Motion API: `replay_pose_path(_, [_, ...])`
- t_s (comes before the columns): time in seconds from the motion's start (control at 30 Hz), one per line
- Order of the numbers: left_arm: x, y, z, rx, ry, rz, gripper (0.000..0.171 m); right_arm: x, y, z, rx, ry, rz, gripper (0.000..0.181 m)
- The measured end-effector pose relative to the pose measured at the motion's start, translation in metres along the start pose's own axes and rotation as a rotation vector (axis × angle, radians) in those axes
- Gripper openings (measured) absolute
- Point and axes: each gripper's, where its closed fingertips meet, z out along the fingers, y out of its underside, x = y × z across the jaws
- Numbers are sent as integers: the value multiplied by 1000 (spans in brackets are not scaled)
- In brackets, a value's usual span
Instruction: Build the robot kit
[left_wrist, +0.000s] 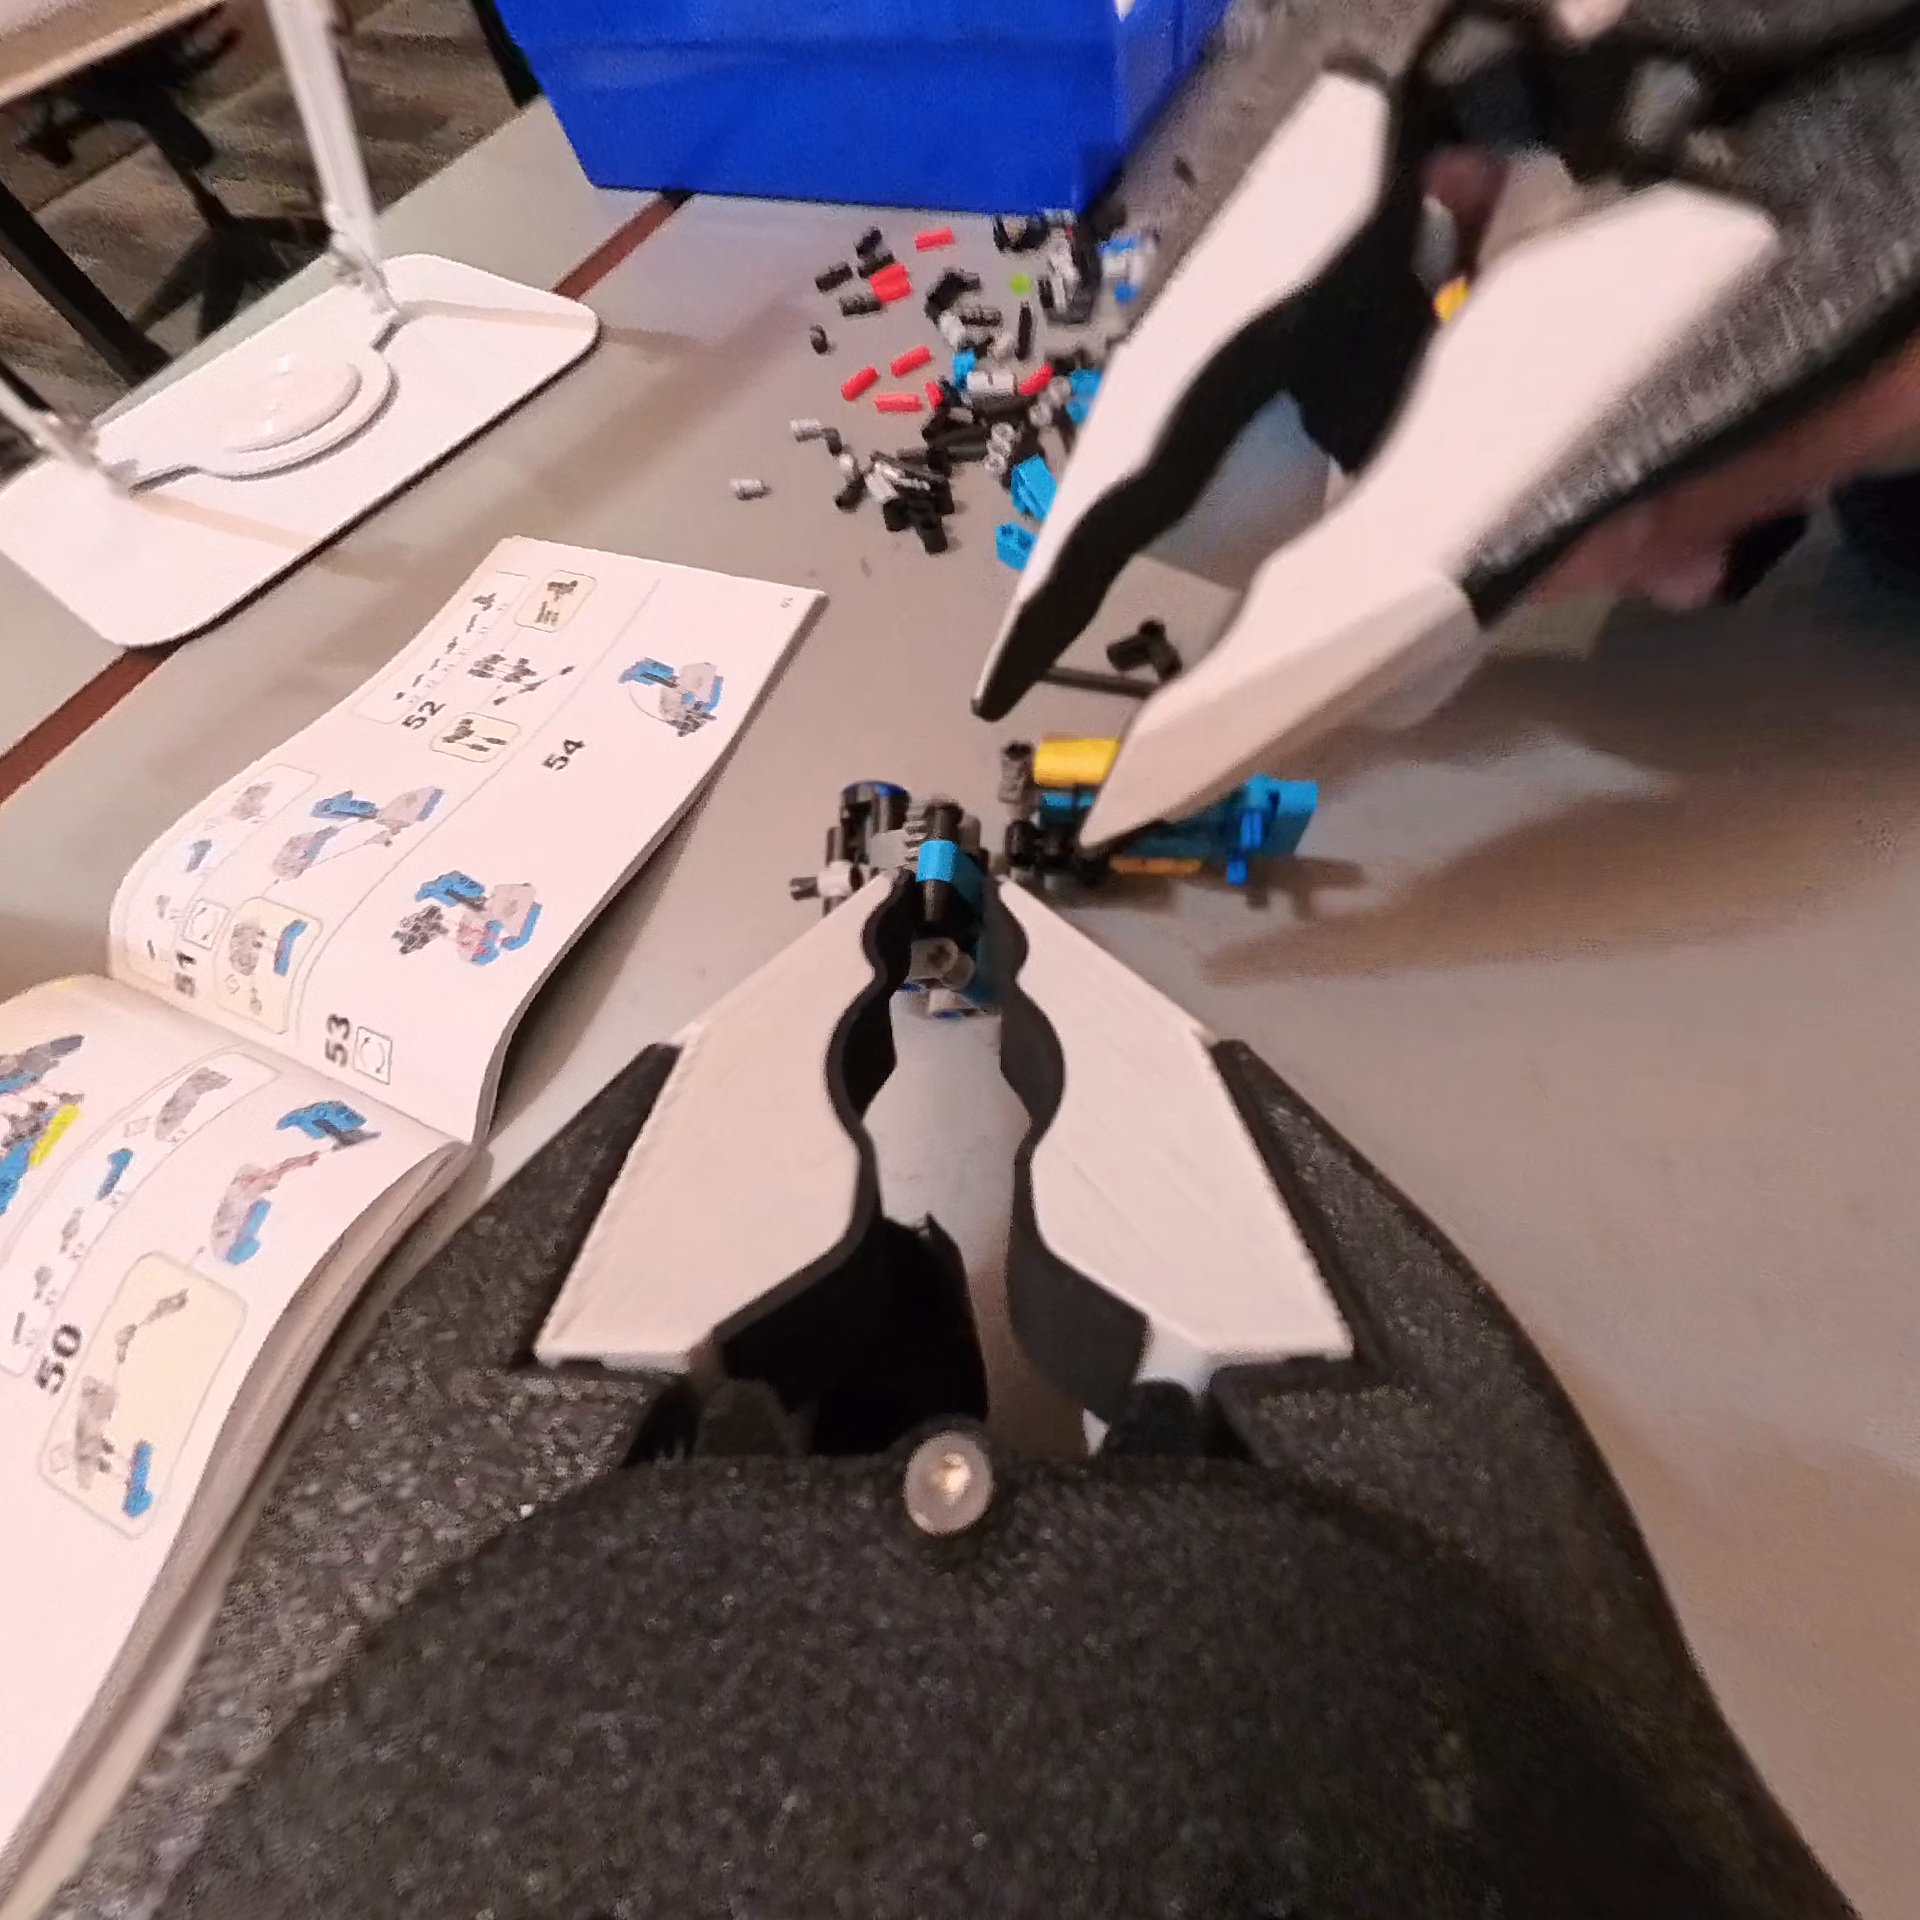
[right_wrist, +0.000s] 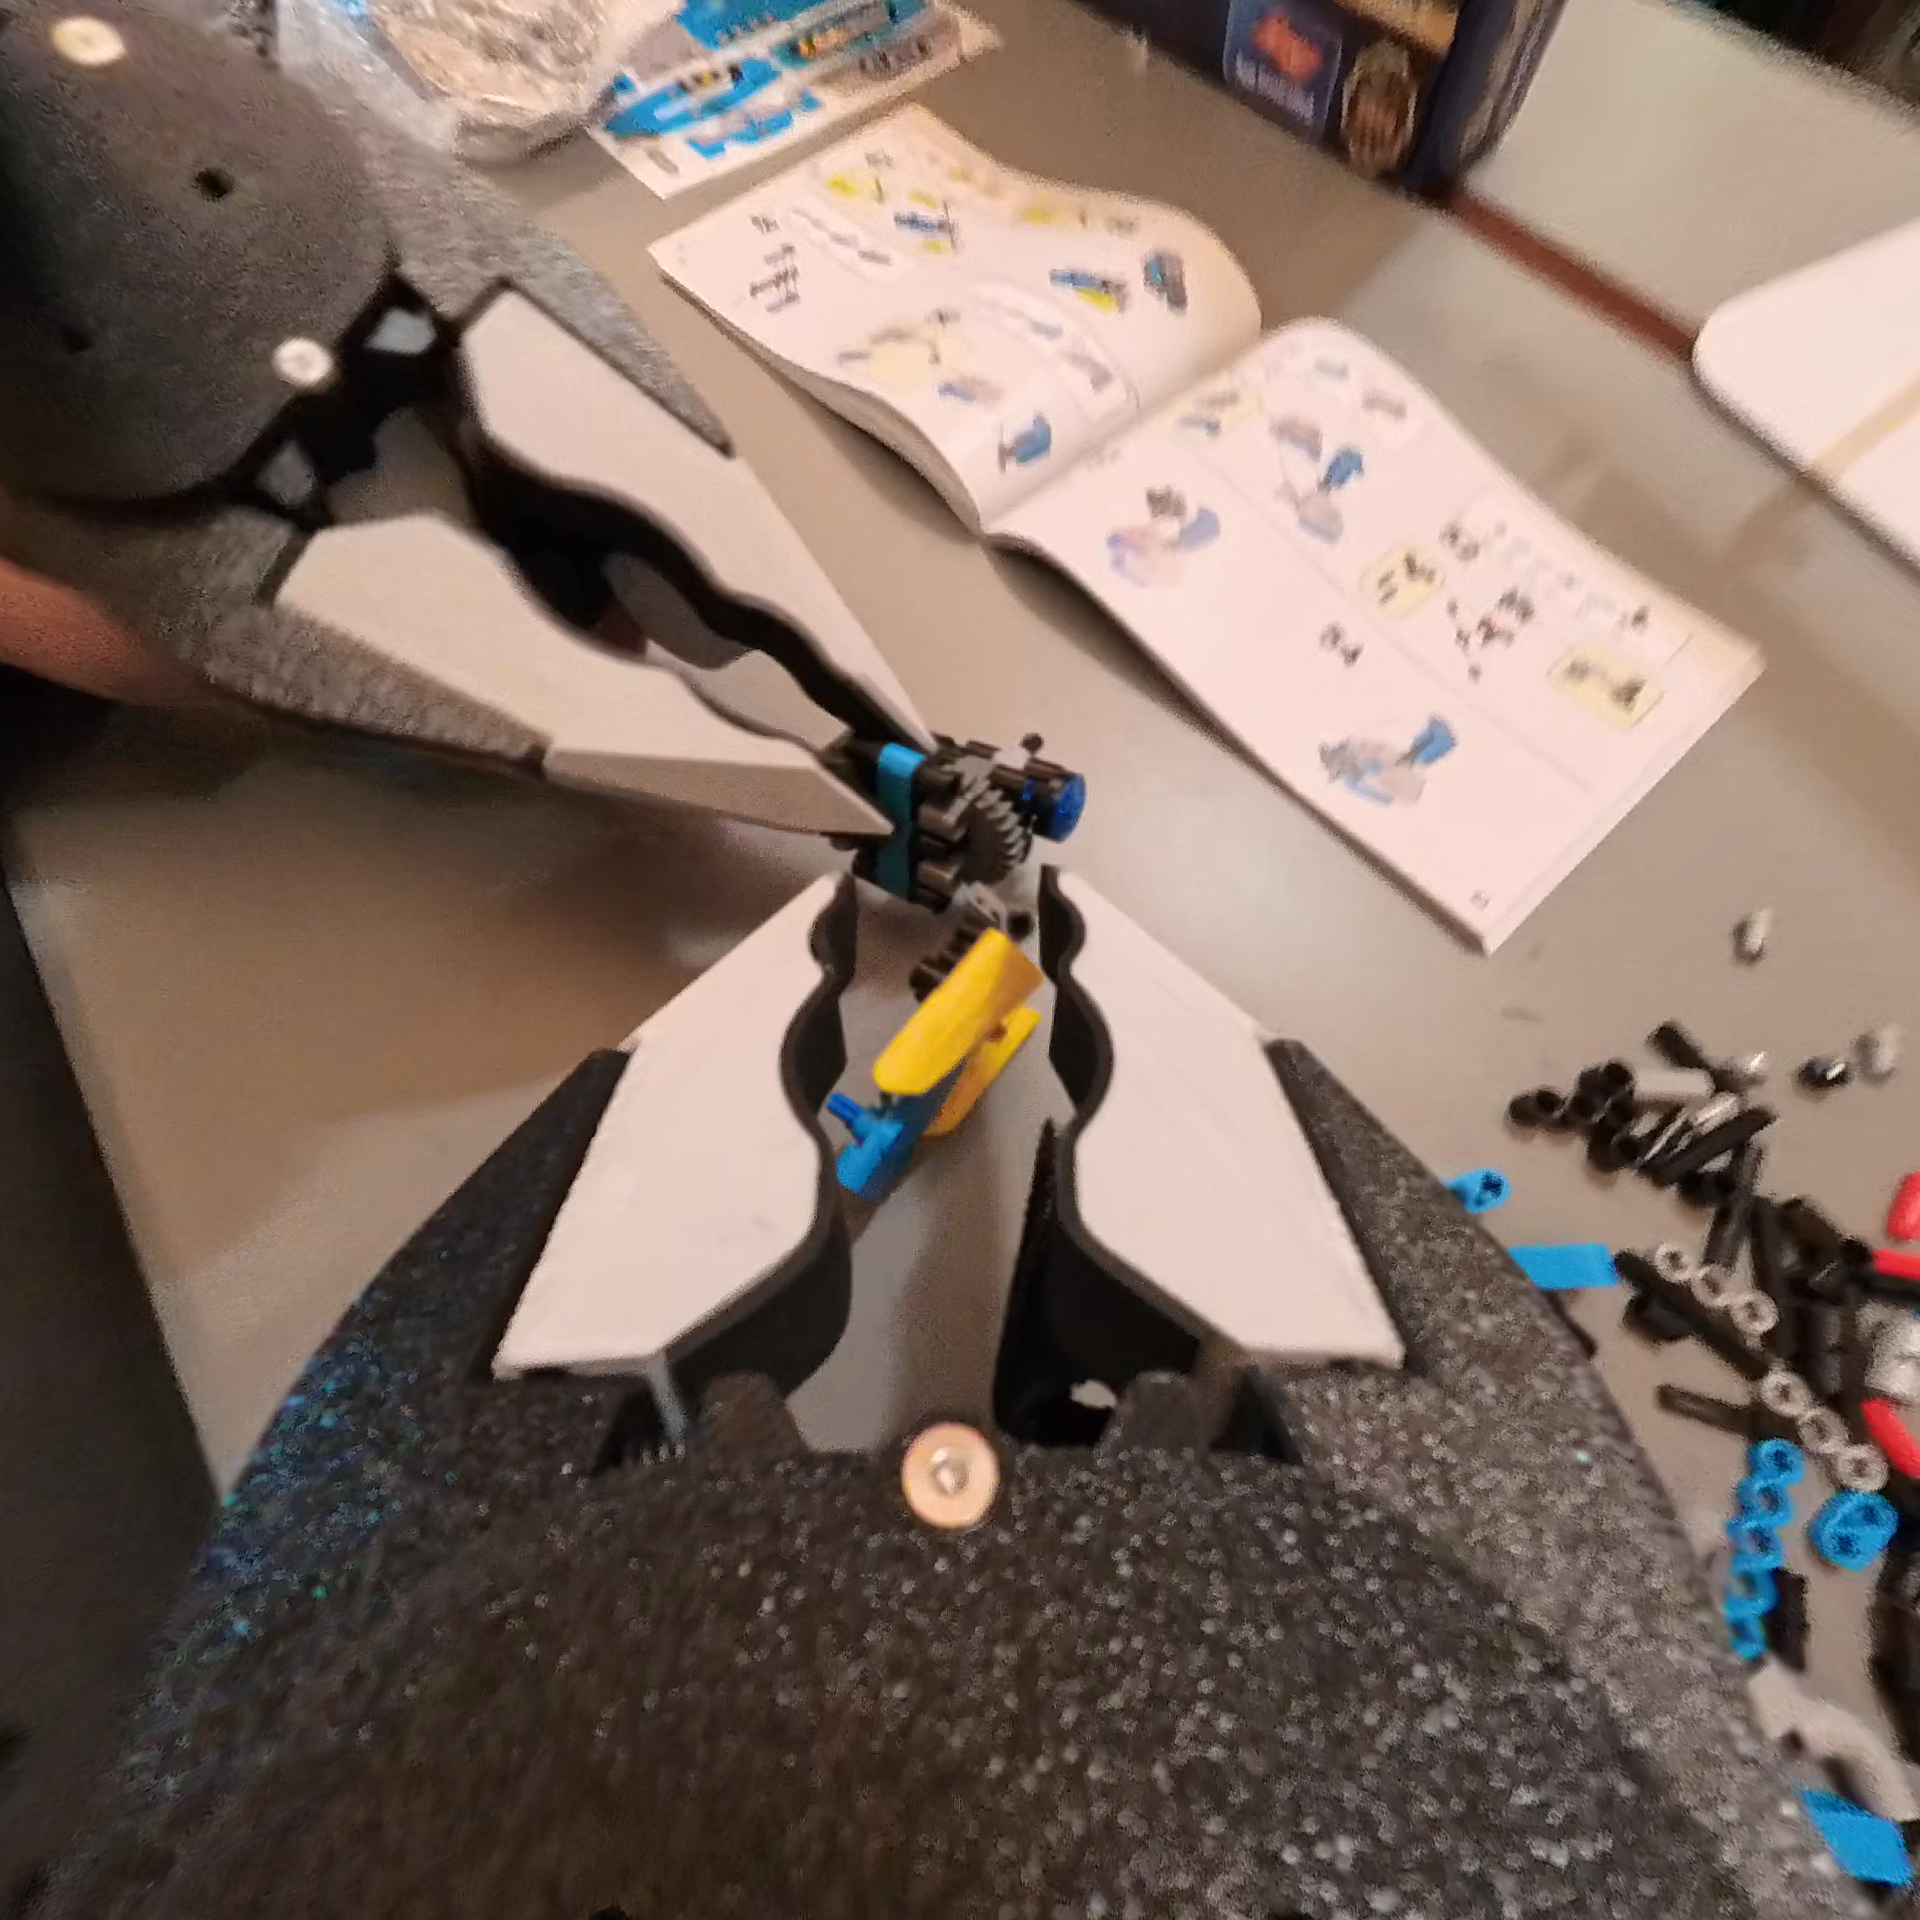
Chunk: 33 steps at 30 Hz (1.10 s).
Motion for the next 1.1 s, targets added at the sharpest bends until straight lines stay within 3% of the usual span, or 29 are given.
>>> replay_pose_path(0.13, [-8, -22, -15, 158, 124, -336, 12, -19, -26, -7, 126, 65, -160, 43])
replay_pose_path(0.3, [-11, -40, -27, 315, 287, -655, 12, -10, -30, -6, 132, 195, -217, 44])
replay_pose_path(0.57, [-11, -45, -30, 374, 351, -799, 11, -9, -39, -14, 171, 264, -285, 32])
replay_pose_path(1.1, [-8, -39, -26, 361, 358, -858, 11, -14, -34, -11, 119, 186, -254, 25])
